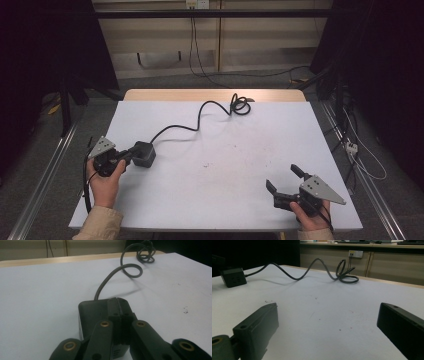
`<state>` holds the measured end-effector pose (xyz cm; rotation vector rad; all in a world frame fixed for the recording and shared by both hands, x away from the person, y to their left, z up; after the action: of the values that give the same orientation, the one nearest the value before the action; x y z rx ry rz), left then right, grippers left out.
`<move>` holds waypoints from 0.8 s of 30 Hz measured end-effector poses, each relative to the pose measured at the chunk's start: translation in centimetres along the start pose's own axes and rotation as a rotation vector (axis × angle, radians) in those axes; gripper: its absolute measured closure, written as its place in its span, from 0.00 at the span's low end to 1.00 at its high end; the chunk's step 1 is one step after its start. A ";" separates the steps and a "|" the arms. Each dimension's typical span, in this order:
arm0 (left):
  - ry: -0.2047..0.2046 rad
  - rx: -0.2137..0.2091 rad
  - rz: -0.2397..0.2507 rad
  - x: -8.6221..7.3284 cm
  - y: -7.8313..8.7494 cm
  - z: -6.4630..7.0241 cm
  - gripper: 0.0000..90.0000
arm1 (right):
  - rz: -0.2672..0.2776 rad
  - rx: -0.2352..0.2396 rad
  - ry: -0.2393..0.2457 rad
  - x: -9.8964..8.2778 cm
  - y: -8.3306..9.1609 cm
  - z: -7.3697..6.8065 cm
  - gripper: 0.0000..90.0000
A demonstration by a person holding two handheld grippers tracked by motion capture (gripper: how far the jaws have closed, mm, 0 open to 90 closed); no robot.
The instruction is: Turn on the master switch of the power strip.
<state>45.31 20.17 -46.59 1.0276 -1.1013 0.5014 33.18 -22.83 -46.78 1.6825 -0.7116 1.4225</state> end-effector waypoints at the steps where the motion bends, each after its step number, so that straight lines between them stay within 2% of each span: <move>1: 0.000 0.000 0.000 0.0 0.0 0.0 1.00 | 0.000 0.000 0.000 0.0 0.0 0.0 0.04; 24: -0.004 0.024 -0.019 -0.4 -0.3 -0.3 1.00 | 0.003 -0.001 0.000 0.0 0.0 0.1 0.04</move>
<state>45.54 20.35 -47.17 1.0588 -1.0904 0.4987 33.19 -22.89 -46.75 1.6819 -0.7145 1.4238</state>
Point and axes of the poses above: each handheld gripper's, and its own axes: y roughly backward along the jaws, x roughly out of its top, z roughly to its right, the point moved 10 cm from there along -y, roughly forward along the jaws, and after that the axes turned 8 degrees about x, right-handed, at the moved point
